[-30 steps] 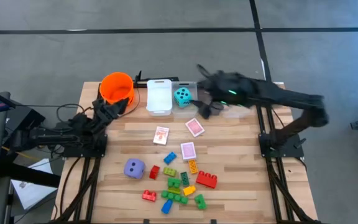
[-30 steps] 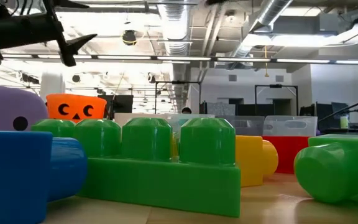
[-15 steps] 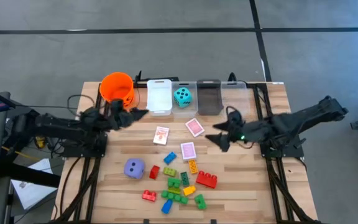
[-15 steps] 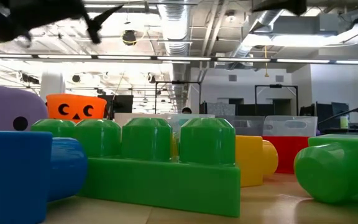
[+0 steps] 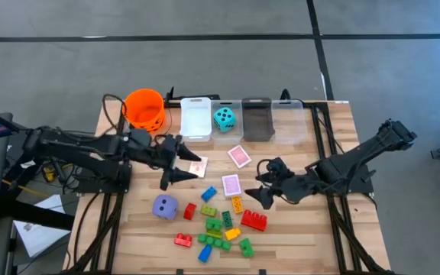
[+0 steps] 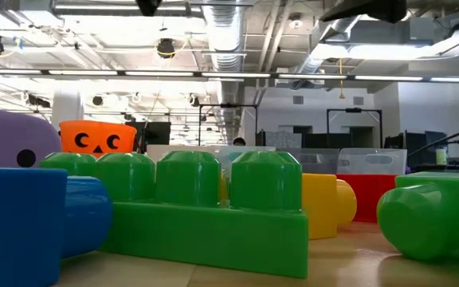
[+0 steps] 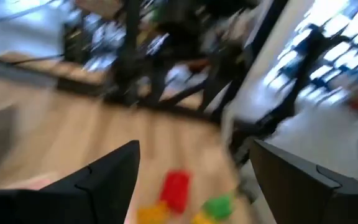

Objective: Pick & Place Toys
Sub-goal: Put the small yellow game piece into the black bin

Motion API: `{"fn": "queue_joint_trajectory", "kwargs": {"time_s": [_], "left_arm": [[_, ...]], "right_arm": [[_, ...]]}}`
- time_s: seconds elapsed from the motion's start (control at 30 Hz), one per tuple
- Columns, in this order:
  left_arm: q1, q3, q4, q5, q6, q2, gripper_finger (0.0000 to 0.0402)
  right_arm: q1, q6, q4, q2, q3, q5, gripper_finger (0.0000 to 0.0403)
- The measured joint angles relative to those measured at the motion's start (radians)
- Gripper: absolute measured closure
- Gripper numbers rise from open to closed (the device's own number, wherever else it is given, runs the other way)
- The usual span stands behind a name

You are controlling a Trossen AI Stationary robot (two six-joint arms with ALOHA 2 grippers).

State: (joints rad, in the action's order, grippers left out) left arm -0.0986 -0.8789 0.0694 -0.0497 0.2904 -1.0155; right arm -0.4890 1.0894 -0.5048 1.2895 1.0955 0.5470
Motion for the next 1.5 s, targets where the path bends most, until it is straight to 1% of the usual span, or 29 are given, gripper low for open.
{"fn": "queue_joint_trajectory", "kwargs": {"time_s": [0.03, 0.1, 0.17, 0.23, 0.27, 0.37, 0.5, 0.57, 0.63, 0.77, 0.83, 0.93, 1.03, 1.17, 1.33, 1.4, 1.47, 1.5], "left_arm": [[-0.007, -0.025, 0.085, 0.029, -0.019, 0.008, 0.0103], [-0.025, -0.061, 0.192, 0.100, -0.029, 0.017, 0.0103], [-0.039, -0.078, 0.240, 0.173, -0.025, 0.023, 0.0103], [-0.052, -0.079, 0.244, 0.243, -0.021, 0.027, 0.0103], [-0.057, -0.079, 0.242, 0.283, -0.013, 0.026, 0.0103], [-0.060, -0.079, 0.243, 0.373, 0.003, 0.026, 0.0103], [-0.059, -0.079, 0.232, 0.418, 0.005, 0.025, 0.0103], [-0.060, -0.079, 0.224, 0.420, 0.012, 0.026, 0.0103], [-0.060, -0.079, 0.218, 0.420, 0.050, 0.025, 0.0103], [-0.060, -0.079, 0.219, 0.421, 0.092, 0.026, 0.0103], [-0.060, -0.079, 0.219, 0.421, 0.113, 0.026, 0.0103], [-0.060, -0.079, 0.218, 0.421, 0.140, 0.026, 0.0103], [-0.059, -0.079, 0.214, 0.422, 0.141, 0.026, 0.0103], [-0.059, -0.079, 0.208, 0.425, 0.141, 0.026, 0.0103], [-0.059, -0.079, 0.193, 0.425, 0.145, 0.026, 0.0103], [-0.059, -0.079, 0.183, 0.424, 0.145, 0.026, 0.0103], [-0.059, -0.079, 0.166, 0.425, 0.145, 0.026, 0.0103], [-0.059, -0.079, 0.151, 0.424, 0.145, 0.025, 0.0103]], "right_arm": [[0.000, 0.000, -0.034, 0.000, 0.006, 0.000, 0.0017], [0.006, 0.007, -0.077, 0.000, 0.012, -0.001, 0.0017], [0.023, 0.044, -0.124, 0.000, 0.012, -0.007, 0.0017], [0.053, 0.110, -0.166, 0.004, 0.012, -0.042, 0.0017], [0.074, 0.141, -0.172, 0.015, 0.013, -0.077, 0.0017], [0.141, 0.169, -0.176, 0.052, 0.011, -0.245, 0.0017], [0.235, 0.112, -0.136, 0.137, 0.013, -0.419, 0.0017], [0.283, 0.079, -0.119, 0.192, 0.011, -0.511, 0.0017], [0.323, 0.051, -0.098, 0.245, 0.012, -0.599, 0.0017], [0.371, -0.022, -0.062, 0.347, 0.011, -0.670, 0.0017], [0.382, -0.057, -0.057, 0.375, 0.011, -0.708, 0.0017], [0.382, -0.087, -0.065, 0.377, 0.010, -0.721, 0.0017], [0.378, -0.091, -0.064, 0.327, -0.019, -0.720, 0.0017], [0.373, -0.059, -0.075, 0.193, -0.107, -0.686, 0.0017], [0.364, 0.059, -0.073, -0.054, -0.302, -0.576, 0.0017], [0.336, 0.089, 0.005, -0.169, -0.408, -0.506, 0.0017], [0.292, 0.092, 0.170, -0.282, -0.531, -0.414, 0.0017], [0.268, 0.077, 0.288, -0.329, -0.593, -0.357, 0.0017]]}}
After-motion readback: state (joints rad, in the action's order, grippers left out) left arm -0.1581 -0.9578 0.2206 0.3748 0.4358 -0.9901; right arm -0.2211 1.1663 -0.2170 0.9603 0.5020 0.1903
